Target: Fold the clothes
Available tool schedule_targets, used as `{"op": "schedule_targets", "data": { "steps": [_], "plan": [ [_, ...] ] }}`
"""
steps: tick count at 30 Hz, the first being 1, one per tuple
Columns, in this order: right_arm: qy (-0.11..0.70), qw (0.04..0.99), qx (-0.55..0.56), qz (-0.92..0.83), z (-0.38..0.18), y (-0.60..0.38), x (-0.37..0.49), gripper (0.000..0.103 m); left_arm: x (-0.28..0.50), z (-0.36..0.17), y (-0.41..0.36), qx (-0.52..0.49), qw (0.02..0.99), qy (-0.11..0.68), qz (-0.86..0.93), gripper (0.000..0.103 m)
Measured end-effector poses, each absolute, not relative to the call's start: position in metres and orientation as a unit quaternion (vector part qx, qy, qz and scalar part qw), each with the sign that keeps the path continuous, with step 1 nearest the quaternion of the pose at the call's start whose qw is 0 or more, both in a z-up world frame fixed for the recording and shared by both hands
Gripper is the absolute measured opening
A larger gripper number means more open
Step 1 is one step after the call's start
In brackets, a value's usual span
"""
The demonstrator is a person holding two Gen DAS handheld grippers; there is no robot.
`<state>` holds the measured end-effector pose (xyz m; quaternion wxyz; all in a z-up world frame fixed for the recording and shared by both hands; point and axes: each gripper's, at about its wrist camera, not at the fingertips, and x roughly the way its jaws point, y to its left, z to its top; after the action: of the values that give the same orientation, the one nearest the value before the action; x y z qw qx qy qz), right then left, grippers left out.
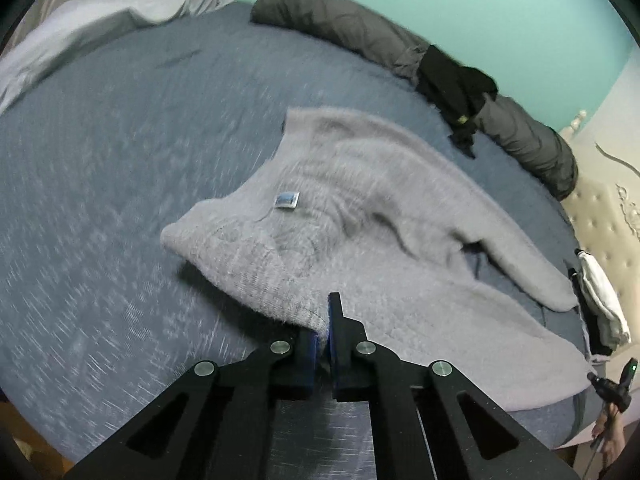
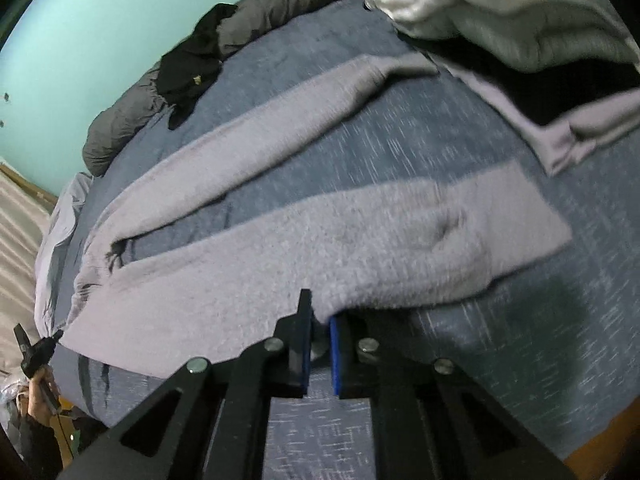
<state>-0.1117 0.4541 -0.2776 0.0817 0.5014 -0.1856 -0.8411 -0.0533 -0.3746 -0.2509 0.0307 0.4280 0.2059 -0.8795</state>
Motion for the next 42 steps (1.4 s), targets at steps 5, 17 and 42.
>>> {"op": "schedule_targets", "data": {
  "steps": [5, 17, 42],
  "plan": [
    [-0.19, 0.09, 0.493, -0.844, -0.242, 0.457, -0.124, 0.006, -0.06, -0.21, -0.38, 0.409, 0.03, 0.198, -0.89, 0.004],
    [-0.175, 0.089, 0.508, -0.839, -0.192, 0.446, -0.219, 0.006, -0.151, -0.155, -0.371, 0.414, 0.032, 0.166, -0.894, 0.004],
    [-0.131, 0.014, 0.611, -0.78, -0.301, 0.427, -0.455, 0.007, -0.394, -0.252, -0.361, 0.49, 0.059, 0.114, -0.862, 0.004]
  ]
}}
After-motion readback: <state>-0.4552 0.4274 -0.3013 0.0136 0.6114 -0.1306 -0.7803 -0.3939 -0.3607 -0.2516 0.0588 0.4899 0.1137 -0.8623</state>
